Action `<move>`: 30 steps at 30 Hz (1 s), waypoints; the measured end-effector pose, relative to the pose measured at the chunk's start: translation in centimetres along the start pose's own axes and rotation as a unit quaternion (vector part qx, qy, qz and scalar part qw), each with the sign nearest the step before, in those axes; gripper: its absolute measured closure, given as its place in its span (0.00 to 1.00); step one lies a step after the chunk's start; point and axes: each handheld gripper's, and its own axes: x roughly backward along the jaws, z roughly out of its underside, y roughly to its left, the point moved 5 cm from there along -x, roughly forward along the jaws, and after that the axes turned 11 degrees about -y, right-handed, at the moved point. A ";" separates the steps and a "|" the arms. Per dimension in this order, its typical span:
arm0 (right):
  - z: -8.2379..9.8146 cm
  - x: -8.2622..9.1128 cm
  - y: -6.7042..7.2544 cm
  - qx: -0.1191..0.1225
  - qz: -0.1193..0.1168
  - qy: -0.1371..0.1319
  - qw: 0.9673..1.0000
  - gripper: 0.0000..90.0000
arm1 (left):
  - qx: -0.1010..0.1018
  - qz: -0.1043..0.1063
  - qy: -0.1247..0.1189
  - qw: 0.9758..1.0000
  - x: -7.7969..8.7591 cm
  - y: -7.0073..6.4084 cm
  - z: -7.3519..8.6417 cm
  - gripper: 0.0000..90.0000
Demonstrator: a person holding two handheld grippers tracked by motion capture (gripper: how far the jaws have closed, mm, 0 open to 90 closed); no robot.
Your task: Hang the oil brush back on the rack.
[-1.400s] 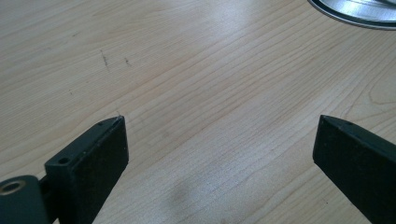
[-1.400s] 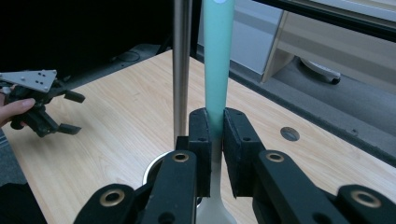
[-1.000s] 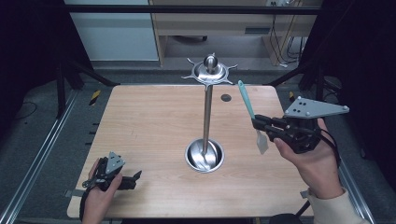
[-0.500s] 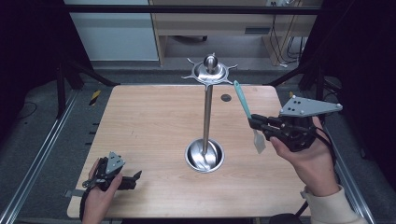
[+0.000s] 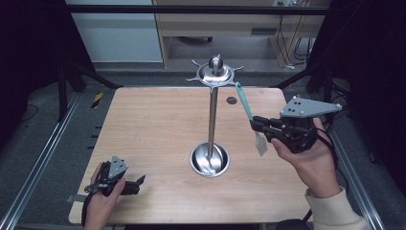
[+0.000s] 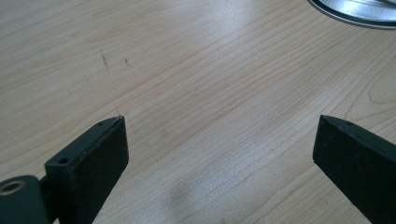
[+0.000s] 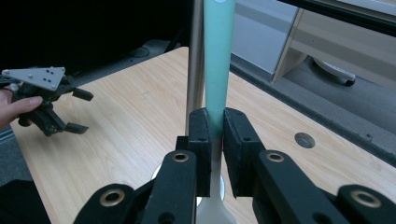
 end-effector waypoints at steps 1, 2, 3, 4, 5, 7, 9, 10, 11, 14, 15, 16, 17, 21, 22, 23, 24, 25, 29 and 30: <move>0.0 -0.1 0.0 -0.002 -0.001 -0.001 1.000 0.91 | 0.000 0.000 0.000 1.000 0.0 0.0 0.0 0.03; 0.1 -0.2 0.0 -0.002 0.000 -0.002 1.000 0.91 | 0.000 0.000 -0.001 1.000 0.0 0.0 0.0 0.03; 0.1 -0.2 0.1 -0.006 0.000 -0.004 1.000 0.91 | 0.000 0.000 -0.001 1.000 0.0 0.0 0.0 0.03; 0.2 -0.3 0.1 -0.008 0.002 -0.007 1.000 0.91 | 0.002 0.000 -0.001 1.000 0.1 0.1 0.0 0.03; 0.2 -0.4 0.1 -0.009 0.004 -0.009 1.000 0.91 | 0.002 0.000 -0.001 1.000 0.1 0.1 0.0 0.03; 0.3 -0.8 0.2 -0.015 0.005 -0.016 1.000 0.91 | 0.001 -0.001 0.000 1.000 0.1 0.1 0.0 0.03; 0.5 -1.1 0.3 -0.021 0.004 -0.023 0.999 0.91 | 0.002 -0.001 -0.001 1.000 0.1 0.1 0.0 0.03; 0.6 -1.3 0.4 -0.021 0.008 -0.027 0.999 0.91 | 0.002 0.000 -0.001 1.000 0.1 0.1 0.0 0.03; 0.7 -1.5 0.5 -0.022 0.010 -0.032 0.999 0.91 | 0.001 0.000 0.000 1.000 0.1 0.1 0.0 0.03; 1.0 -1.9 0.6 -0.025 0.018 -0.050 0.998 0.91 | 0.001 0.000 0.000 1.000 0.0 0.1 0.0 0.03; 1.1 -2.0 0.7 -0.027 0.021 -0.055 0.998 0.91 | 0.001 0.000 -0.001 1.000 0.1 0.1 0.0 0.03; 1.2 -2.1 0.7 -0.029 0.023 -0.060 0.998 0.91 | 0.002 0.000 -0.001 1.000 0.1 0.1 0.0 0.03; 1.4 -2.2 0.8 -0.032 0.023 -0.066 0.997 0.91 | 0.001 0.000 0.000 1.000 0.1 0.1 0.0 0.03; 1.7 -2.8 1.0 -0.042 0.027 -0.085 0.995 0.91 | 0.001 -0.001 -0.001 1.000 0.1 0.1 0.0 0.03; 1.8 -2.9 1.0 -0.044 0.027 -0.089 0.995 0.91 | 0.001 0.000 0.000 1.000 0.1 0.1 0.0 0.03; 1.8 -2.9 1.1 -0.044 0.027 -0.092 0.994 0.91 | 0.001 0.000 -0.001 1.000 0.1 0.1 0.0 0.03; 1.9 -3.0 1.1 -0.046 0.026 -0.091 0.994 0.91 | 0.001 0.000 -0.001 1.000 0.1 0.1 0.0 0.03; 2.0 -3.1 1.1 -0.047 0.026 -0.093 0.994 0.91 | 0.001 0.000 -0.001 1.000 0.1 0.1 0.0 0.03; 2.1 -3.2 1.1 -0.050 0.026 -0.098 0.994 0.91 | 0.001 0.000 0.000 1.000 0.1 0.1 0.0 0.03; 2.1 -3.2 1.1 -0.050 0.026 -0.098 0.994 0.91 | 0.001 0.000 0.000 1.000 0.1 0.1 0.0 0.03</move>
